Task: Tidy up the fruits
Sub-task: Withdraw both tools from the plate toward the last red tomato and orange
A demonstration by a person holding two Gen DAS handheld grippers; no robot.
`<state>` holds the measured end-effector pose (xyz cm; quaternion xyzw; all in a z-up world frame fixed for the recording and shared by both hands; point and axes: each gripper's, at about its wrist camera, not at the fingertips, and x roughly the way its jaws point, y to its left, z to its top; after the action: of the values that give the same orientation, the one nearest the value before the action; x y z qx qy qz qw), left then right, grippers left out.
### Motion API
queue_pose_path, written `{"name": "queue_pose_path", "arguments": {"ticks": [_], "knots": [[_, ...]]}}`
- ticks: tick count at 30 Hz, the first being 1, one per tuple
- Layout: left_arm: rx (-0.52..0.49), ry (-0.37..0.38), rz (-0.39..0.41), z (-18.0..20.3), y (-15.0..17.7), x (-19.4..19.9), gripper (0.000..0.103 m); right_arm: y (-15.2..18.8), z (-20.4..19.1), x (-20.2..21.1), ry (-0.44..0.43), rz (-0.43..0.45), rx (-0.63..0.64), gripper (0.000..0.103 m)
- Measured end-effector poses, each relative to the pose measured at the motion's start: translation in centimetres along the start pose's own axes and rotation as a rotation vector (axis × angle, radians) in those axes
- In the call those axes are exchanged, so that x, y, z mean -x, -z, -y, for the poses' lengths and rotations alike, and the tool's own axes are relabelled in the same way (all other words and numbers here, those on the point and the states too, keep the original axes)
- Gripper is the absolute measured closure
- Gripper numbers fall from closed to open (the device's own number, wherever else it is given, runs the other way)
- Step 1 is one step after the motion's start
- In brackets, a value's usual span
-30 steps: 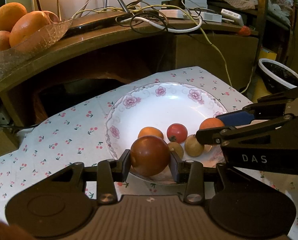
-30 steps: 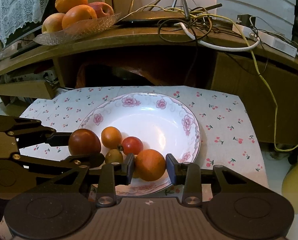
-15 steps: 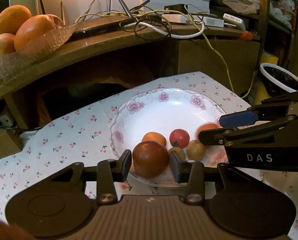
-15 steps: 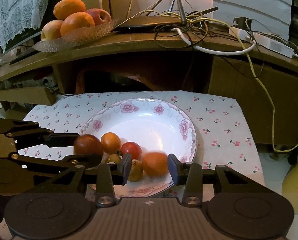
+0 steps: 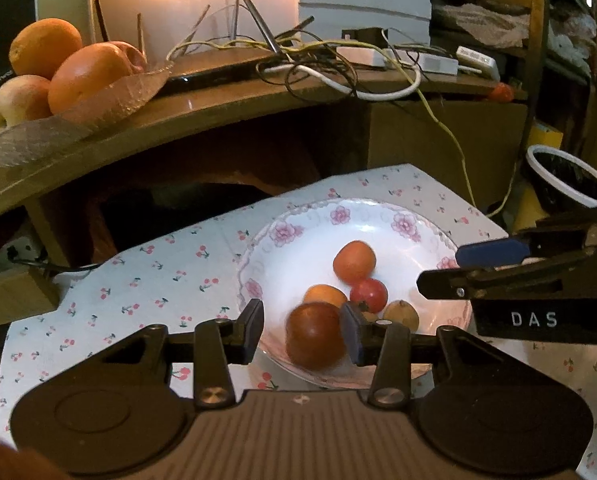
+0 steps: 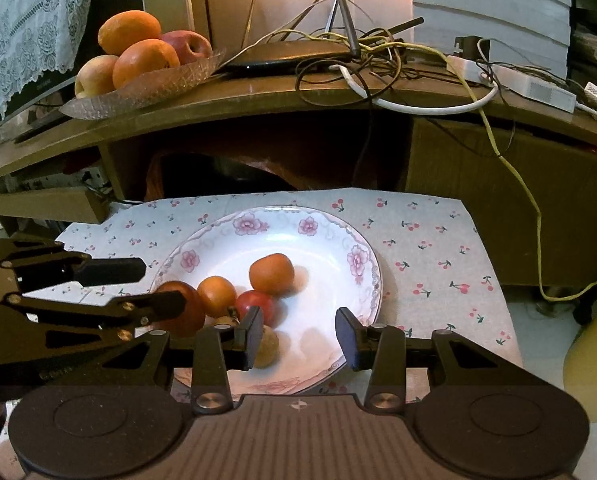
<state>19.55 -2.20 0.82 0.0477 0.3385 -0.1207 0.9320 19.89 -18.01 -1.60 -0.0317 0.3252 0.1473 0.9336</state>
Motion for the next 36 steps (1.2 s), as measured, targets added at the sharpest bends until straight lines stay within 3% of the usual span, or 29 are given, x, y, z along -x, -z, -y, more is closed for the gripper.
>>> {"name": "queue_pose_path", "arguments": {"ticks": [15, 36], "knots": [[0.015, -0.018, 0.008, -0.1, 0.3, 2.6, 0.055, 0.5, -0.4, 1.8, -0.015, 0.017, 0.0, 0.059], [0.008, -0.003, -0.041, 1.4, 3.9, 6.8, 0.055, 3.8, -2.7, 5.6, -0.042, -0.012, -0.012, 0.059]]}}
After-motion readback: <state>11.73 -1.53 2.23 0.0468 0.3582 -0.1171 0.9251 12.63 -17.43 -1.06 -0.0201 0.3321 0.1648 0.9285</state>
